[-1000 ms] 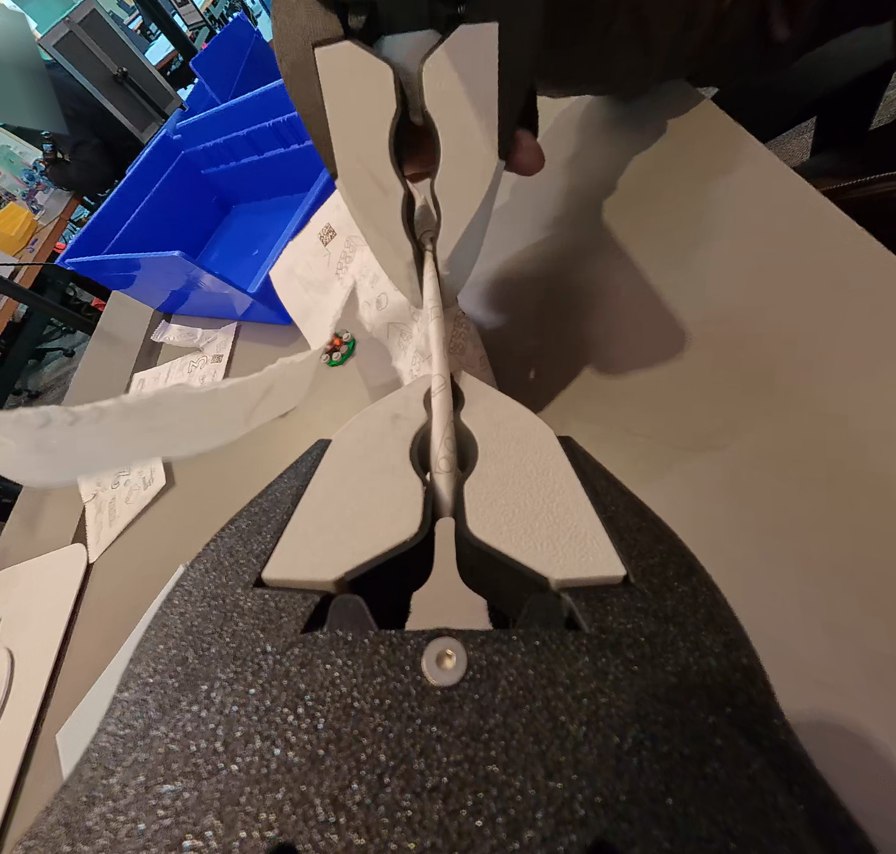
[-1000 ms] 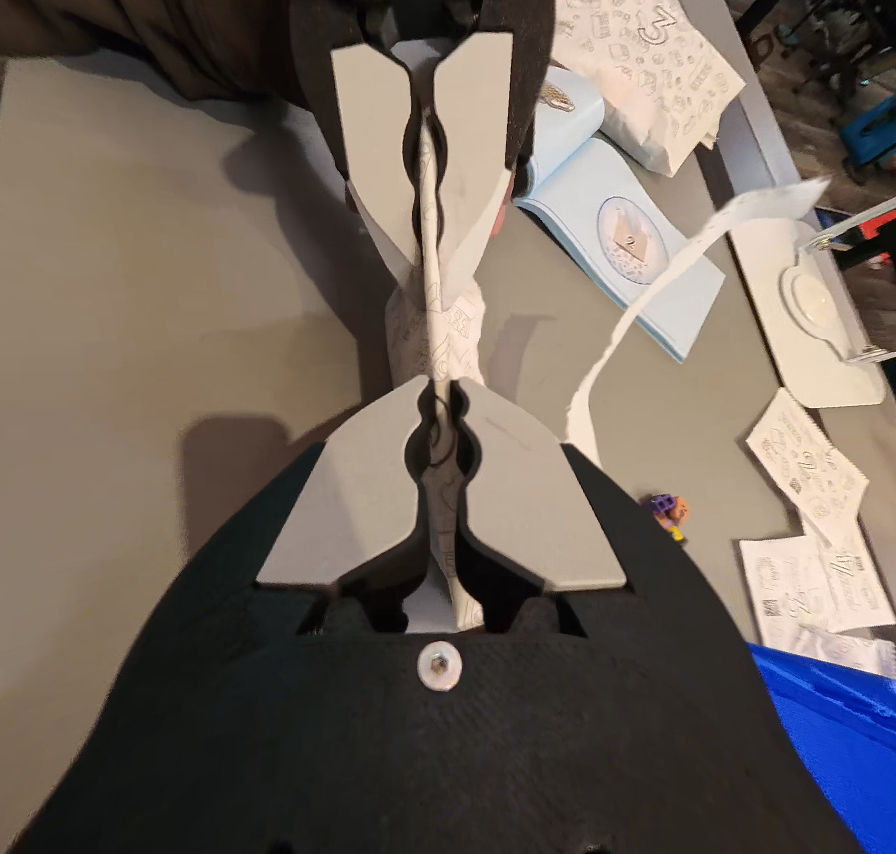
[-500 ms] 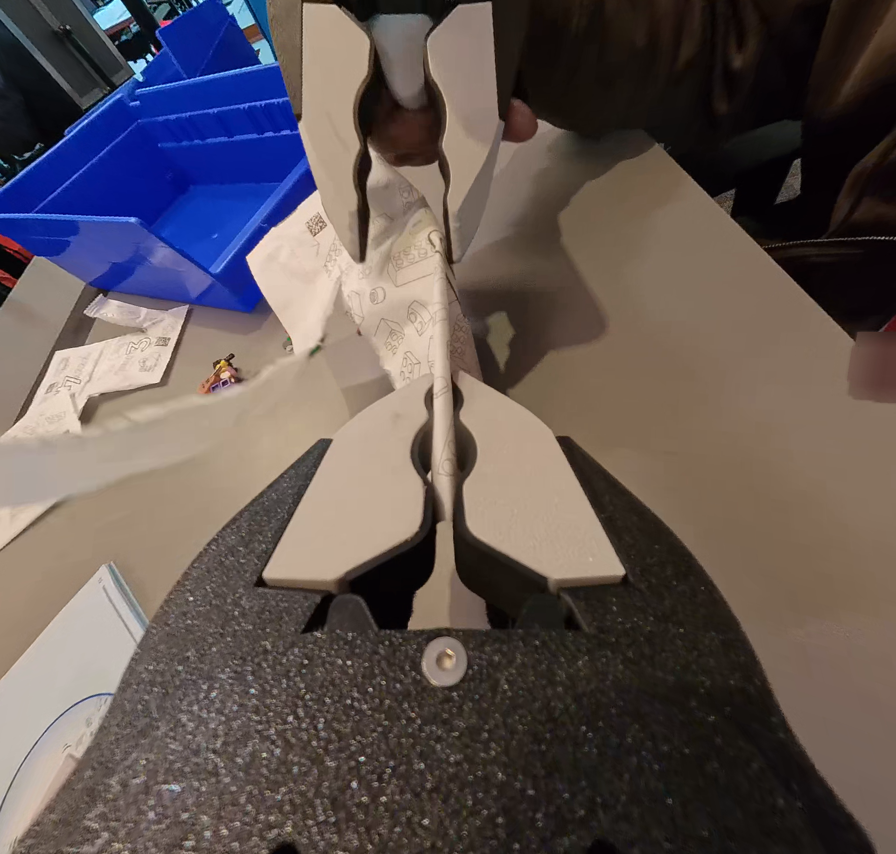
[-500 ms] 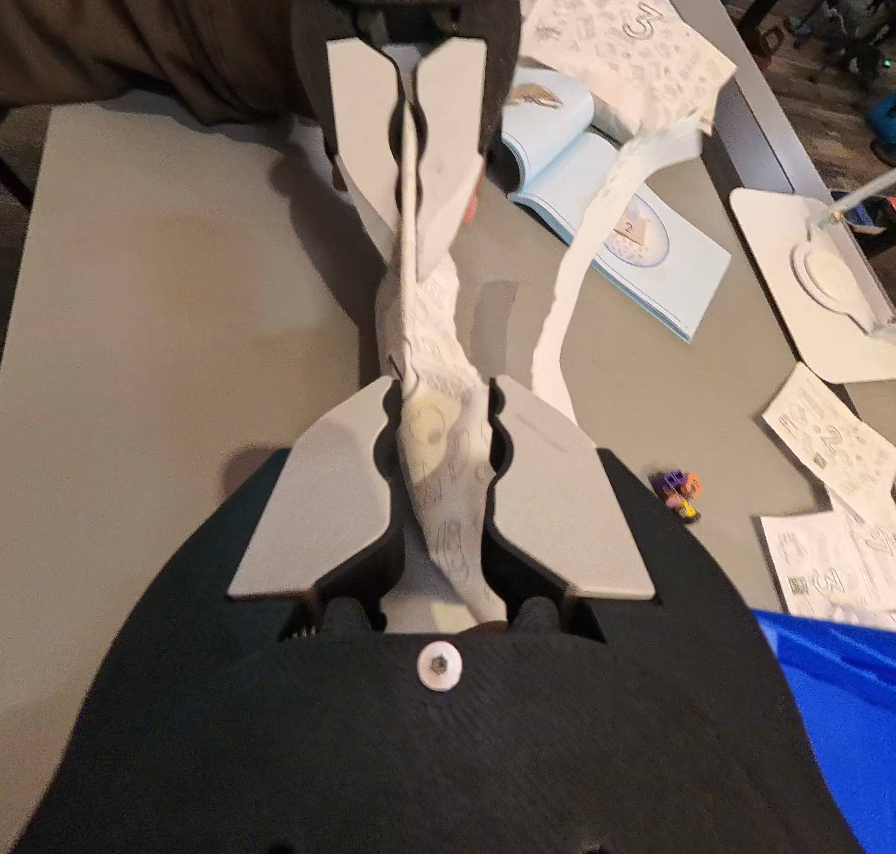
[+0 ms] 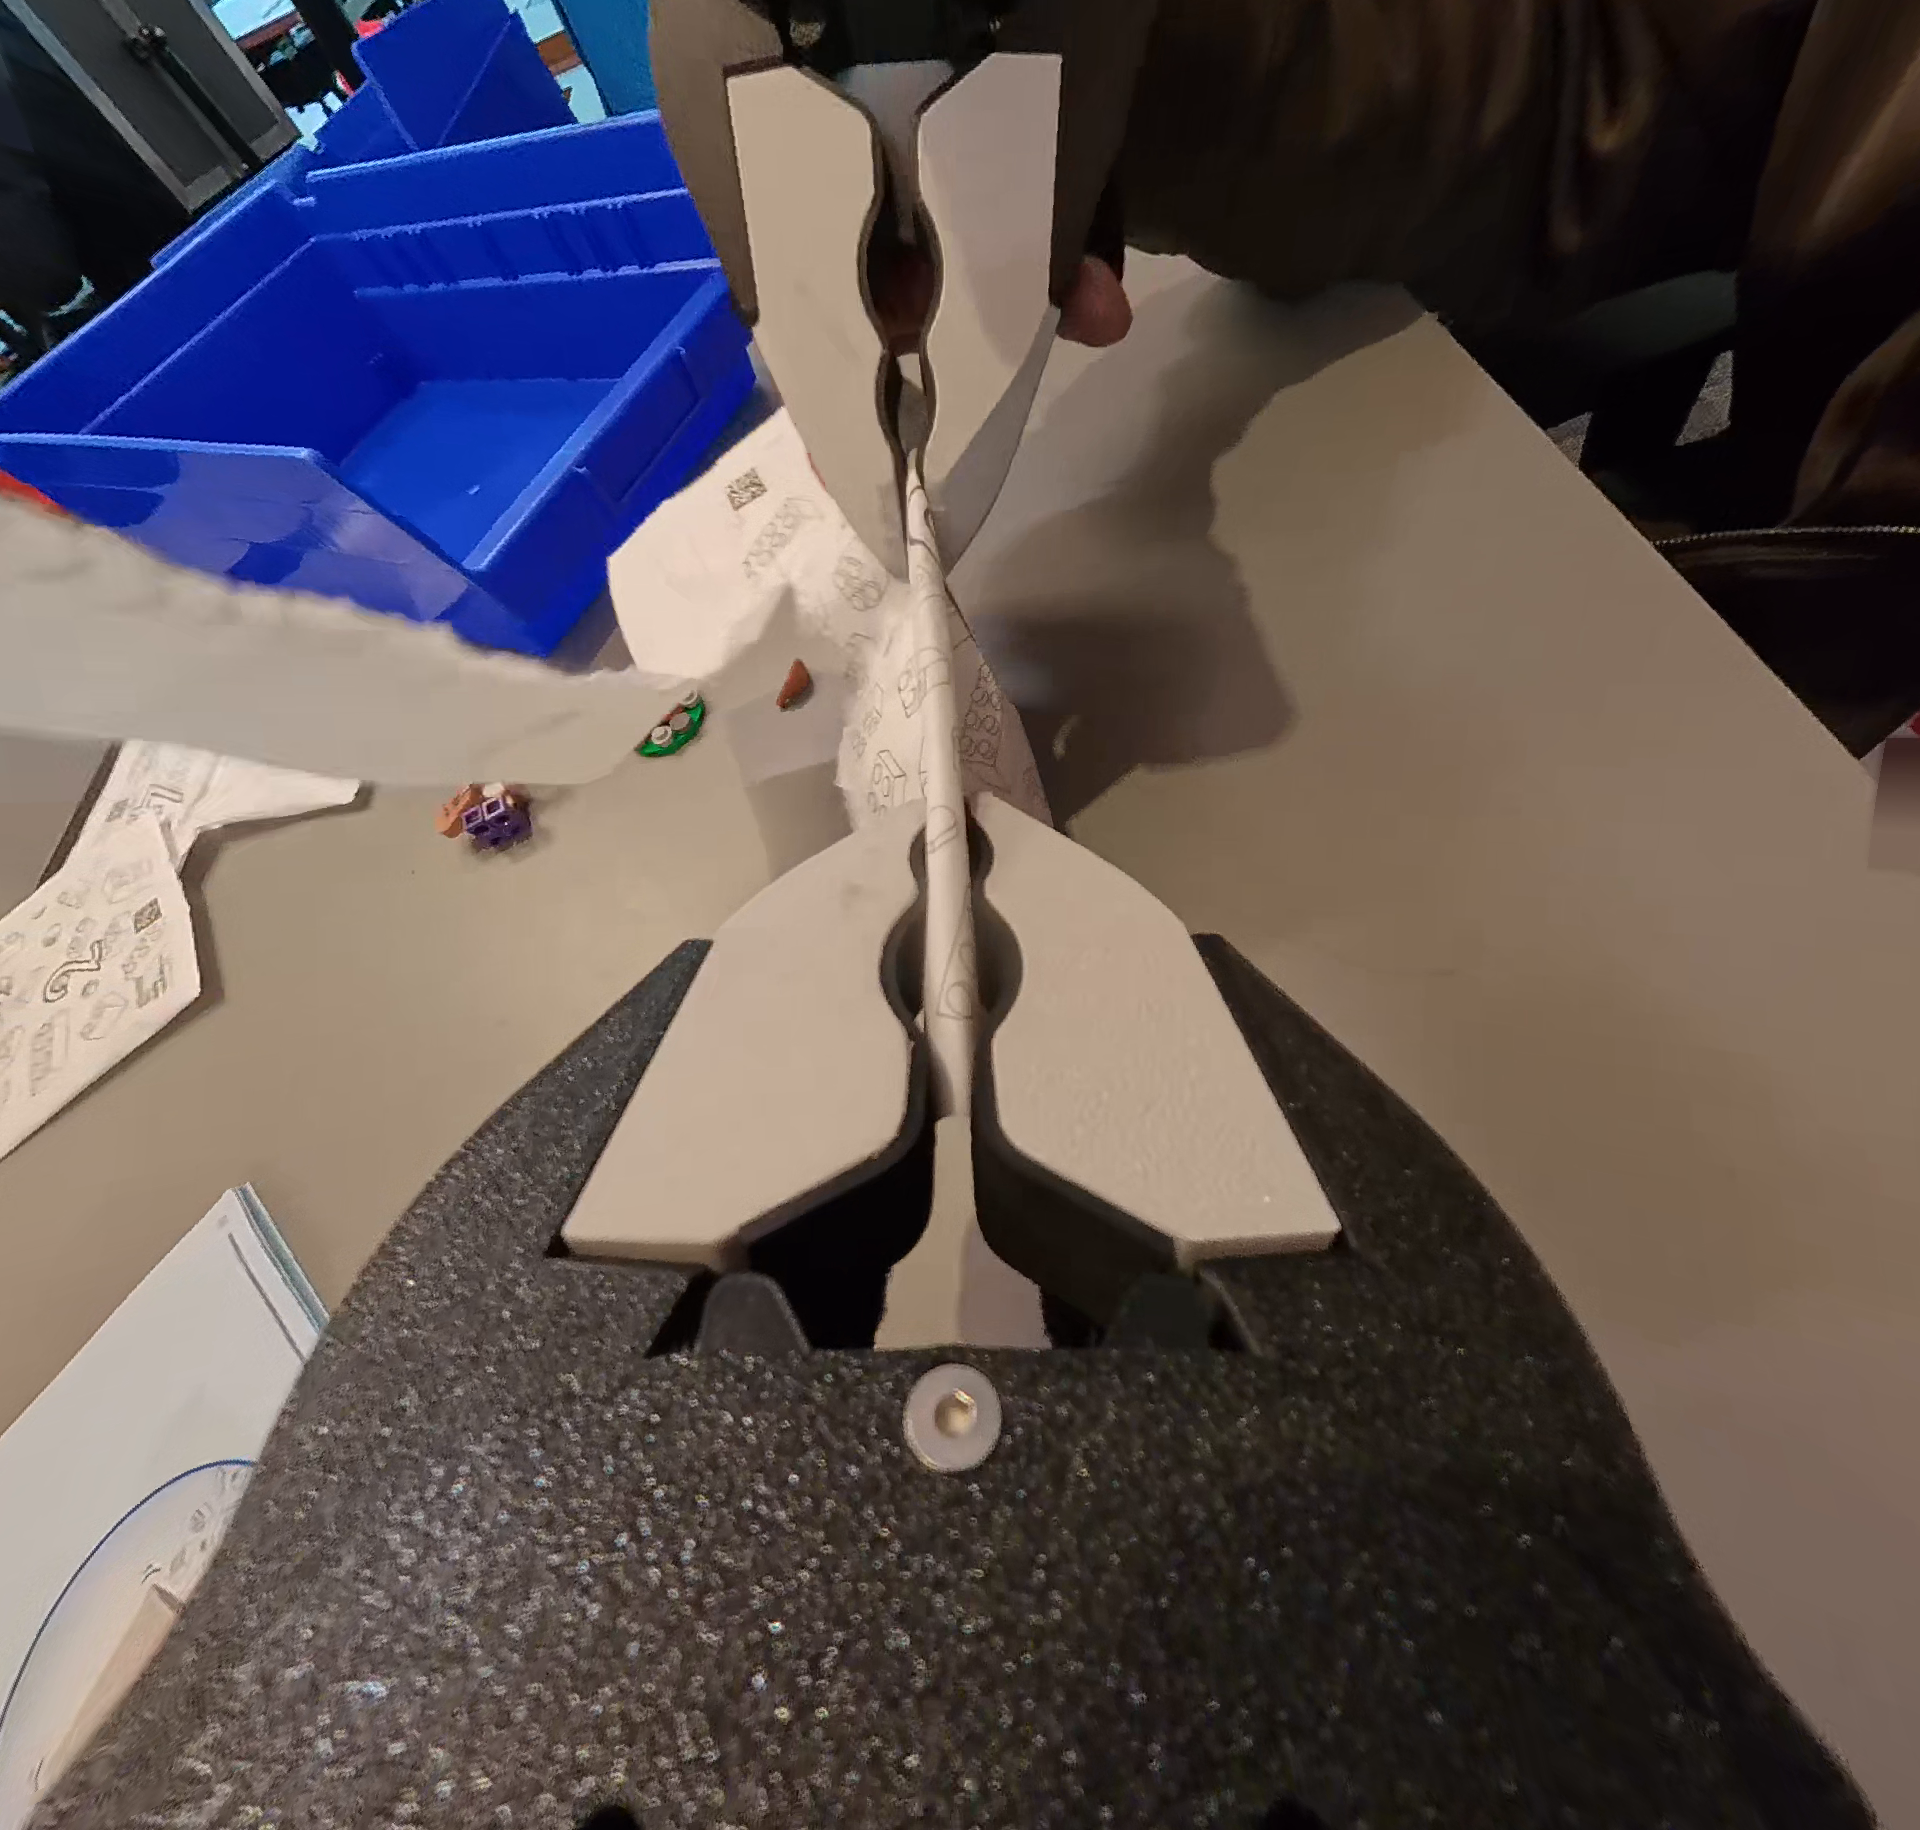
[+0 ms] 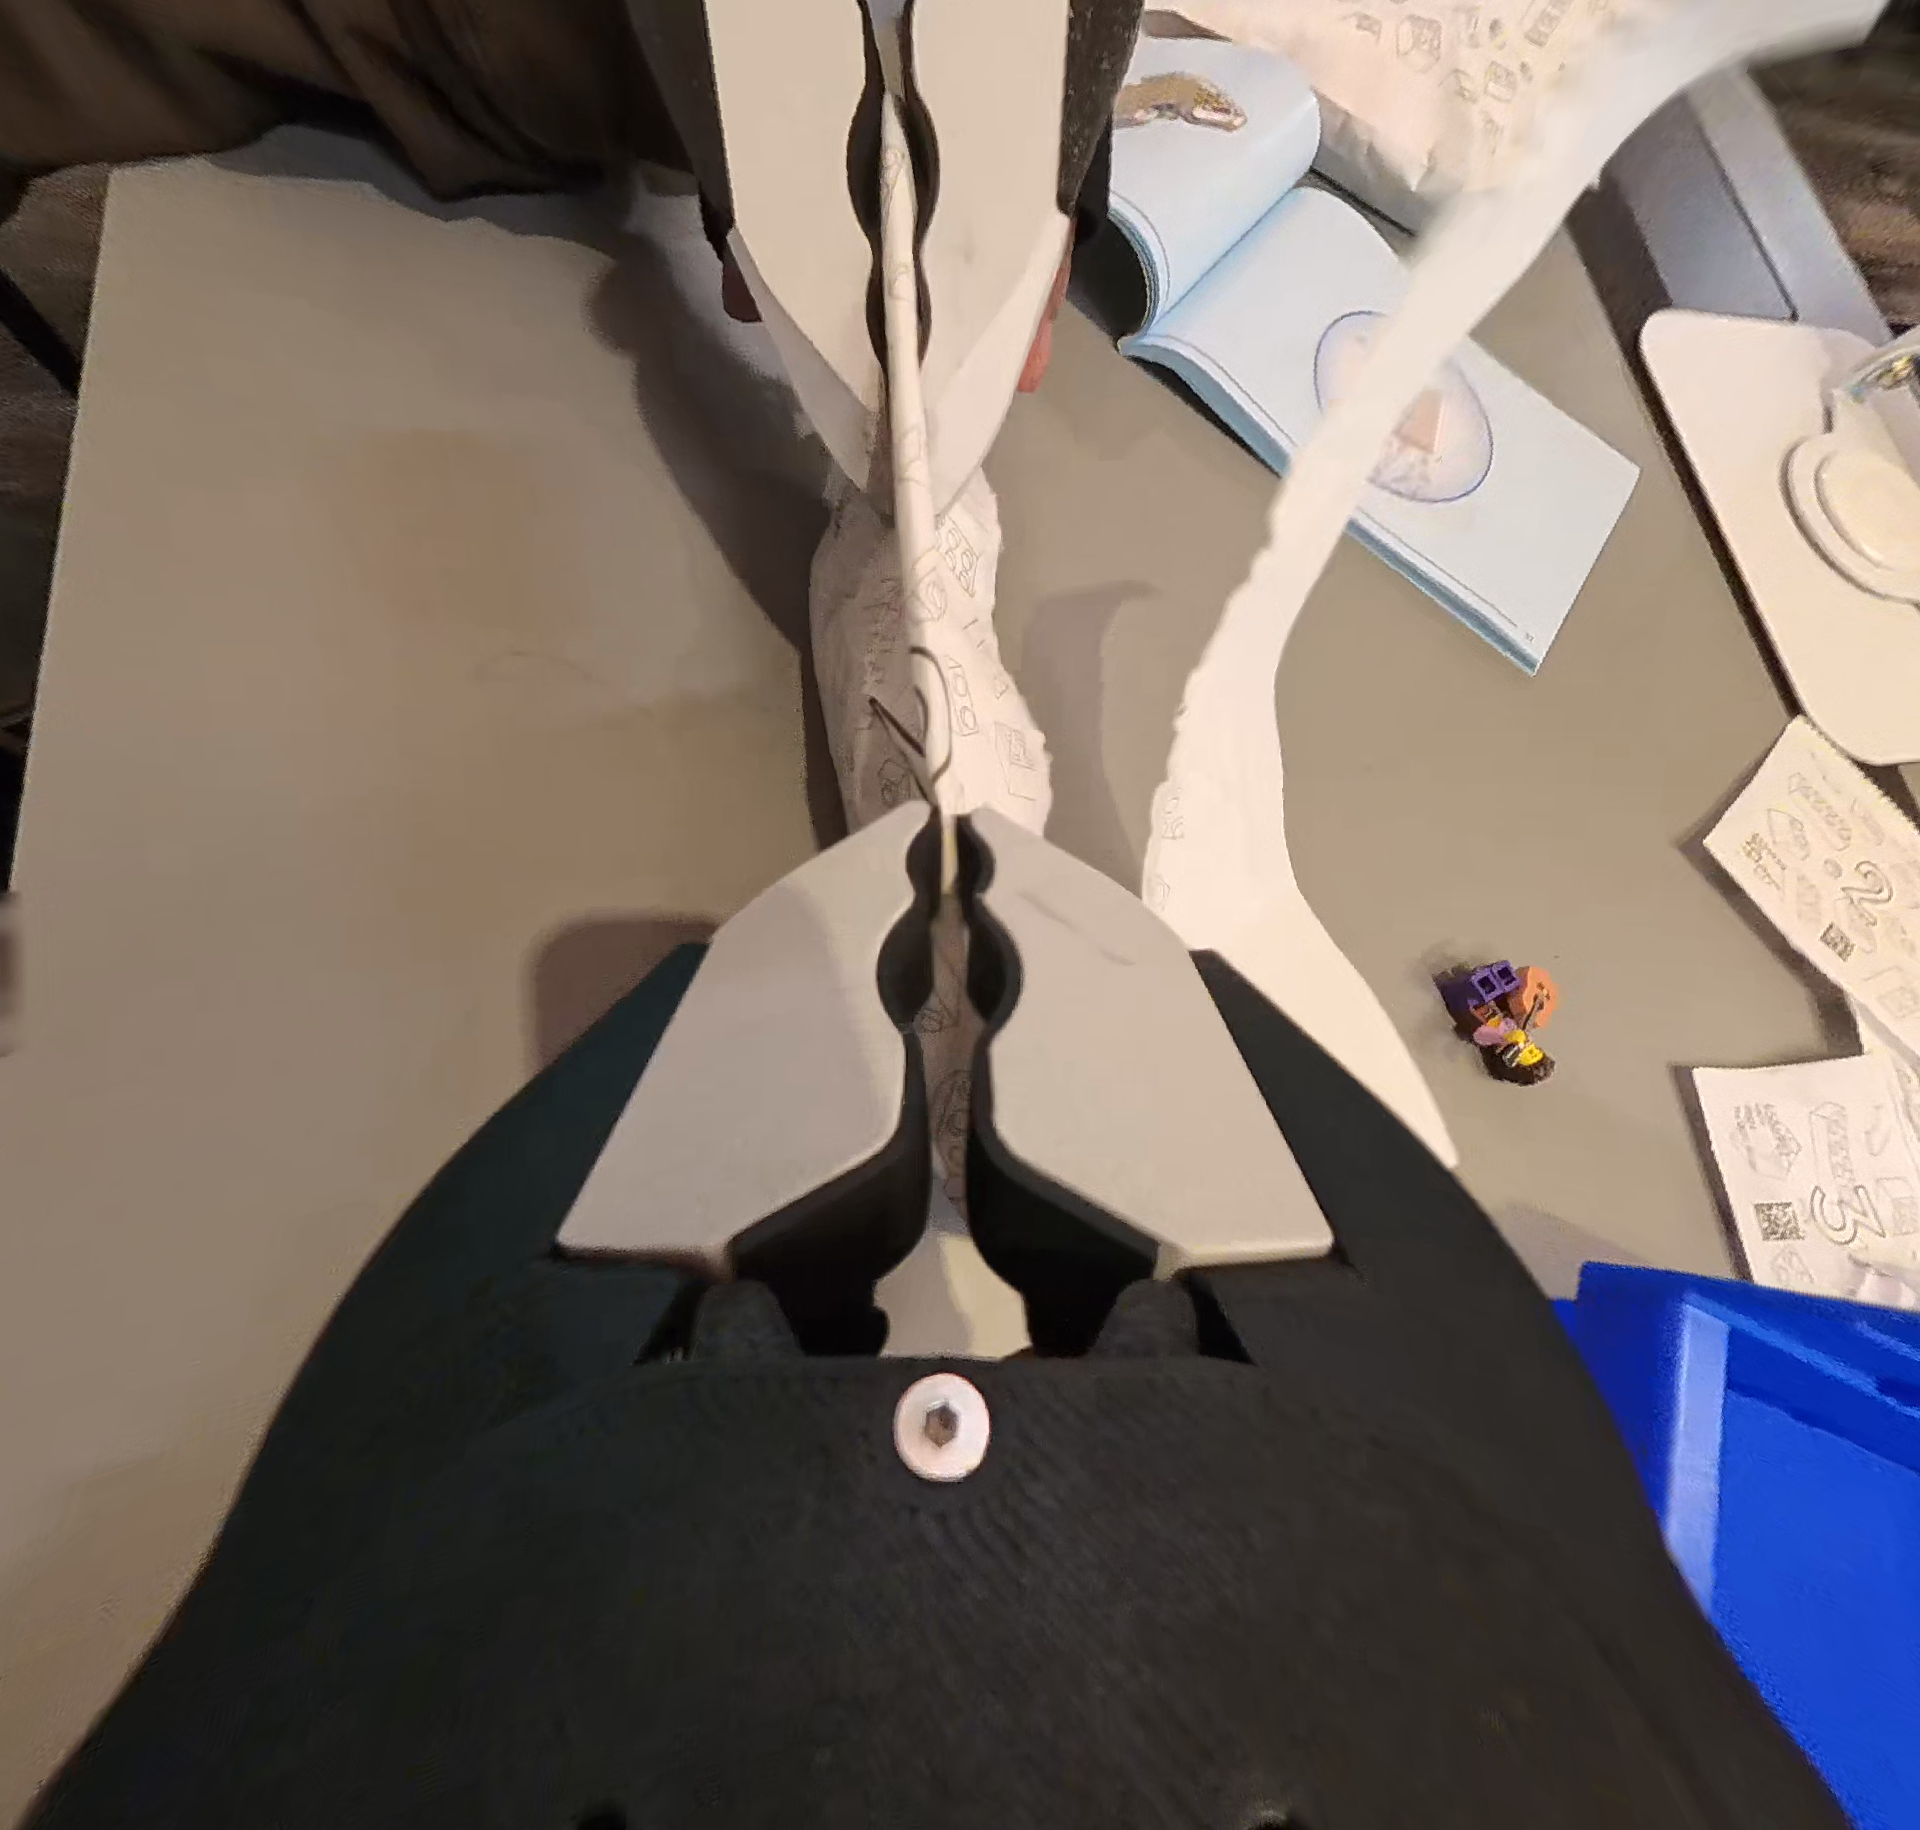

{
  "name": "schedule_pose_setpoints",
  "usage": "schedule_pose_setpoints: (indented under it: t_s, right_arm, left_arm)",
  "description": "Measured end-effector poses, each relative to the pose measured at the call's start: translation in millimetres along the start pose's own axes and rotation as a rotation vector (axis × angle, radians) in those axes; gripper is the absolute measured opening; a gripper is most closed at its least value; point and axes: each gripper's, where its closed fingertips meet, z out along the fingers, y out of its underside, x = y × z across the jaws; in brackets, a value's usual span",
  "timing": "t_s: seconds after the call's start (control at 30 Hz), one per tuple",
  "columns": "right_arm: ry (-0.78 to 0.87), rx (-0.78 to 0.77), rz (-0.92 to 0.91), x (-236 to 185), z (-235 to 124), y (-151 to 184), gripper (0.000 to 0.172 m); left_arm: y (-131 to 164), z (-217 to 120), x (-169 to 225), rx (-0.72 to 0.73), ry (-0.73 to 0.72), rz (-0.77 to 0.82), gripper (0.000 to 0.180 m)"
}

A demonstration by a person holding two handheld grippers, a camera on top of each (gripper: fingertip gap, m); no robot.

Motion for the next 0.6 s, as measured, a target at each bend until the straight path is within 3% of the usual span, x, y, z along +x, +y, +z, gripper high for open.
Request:
schedule_pose_setpoints:
  t_s: [0.17,0.3,0.4,0.53,0.6]
  right_arm:
    - [-0.038,0.018,0.1,0.1,1.2,-1.4,0.0]
    - [-0.076,0.096,0.109,0.0,-14.6,-3.9,0.03]
    - [-0.055,0.09,0.109,10.2,-25.0,9.6,0.038]
    - [-0.076,0.09,0.114,12.3,-23.0,21.7,0.038]
    - [-0.096,0.112,0.124,12.0,-26.0,18.4,0.02]
  left_arm:
    - [1.0,-2.0,-1.8,0.01,0.01,-0.036,0.0]
    - [3.6,-8.3,-2.7,0.018,0.014,-0.029,0.0]
    - [4.2,-10.0,-2.6,0.034,0.021,-0.03,0.0]
    - [5.4,-8.4,-3.2,0.036,0.02,-0.037,0.0]
    - [4.7,-9.6,-5.2,0.049,0.019,-0.058,0.0]
